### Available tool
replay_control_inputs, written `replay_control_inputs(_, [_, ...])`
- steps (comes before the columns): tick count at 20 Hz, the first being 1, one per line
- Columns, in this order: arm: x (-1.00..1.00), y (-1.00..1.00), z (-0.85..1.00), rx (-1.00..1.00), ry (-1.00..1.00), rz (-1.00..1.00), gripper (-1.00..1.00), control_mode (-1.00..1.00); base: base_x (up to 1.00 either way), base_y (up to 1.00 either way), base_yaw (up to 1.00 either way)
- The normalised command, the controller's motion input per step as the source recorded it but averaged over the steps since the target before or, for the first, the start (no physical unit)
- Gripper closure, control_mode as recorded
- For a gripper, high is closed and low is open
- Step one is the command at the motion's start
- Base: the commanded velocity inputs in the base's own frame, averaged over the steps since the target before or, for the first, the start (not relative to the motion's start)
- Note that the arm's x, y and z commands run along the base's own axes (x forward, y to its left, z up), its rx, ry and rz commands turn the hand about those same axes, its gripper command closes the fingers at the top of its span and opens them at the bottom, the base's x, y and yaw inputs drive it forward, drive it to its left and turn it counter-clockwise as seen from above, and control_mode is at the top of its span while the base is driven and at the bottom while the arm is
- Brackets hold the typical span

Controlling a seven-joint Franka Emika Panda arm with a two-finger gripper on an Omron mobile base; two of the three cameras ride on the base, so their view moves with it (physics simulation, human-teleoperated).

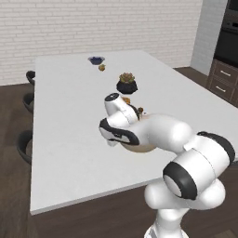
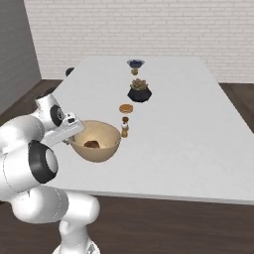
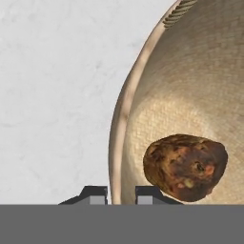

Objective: Open the cabinet, pick up the bread from the cabinet and place it in the basket. Then move the basket to the dining counter.

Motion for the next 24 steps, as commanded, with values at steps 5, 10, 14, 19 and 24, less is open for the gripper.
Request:
replay_control_inputs(5, [0.10, 0.15, -0.41, -0.03, -0.02, 0.00, 1.00, -1.00, 0.00, 0.00, 0.00])
replay_control_inputs(10, [0.00, 0.13, -0.37, 0.00, -0.04, 0.00, 1.00, -1.00, 0.00, 0.00, 0.00])
replay_control_inputs(14, [0.00, 0.04, -0.45, 0.00, -0.03, 0.00, 1.00, -1.00, 0.00, 0.00, 0.00])
replay_control_inputs(19, [0.00, 0.08, -0.18, 0.00, 0.00, 0.00, -1.00, -1.00, 0.00, 0.00, 0.00])
replay_control_inputs(24, [0.00, 0.00, 0.01, 0.00, 0.00, 0.00, -1.00, -1.00, 0.00, 0.00, 0.00])
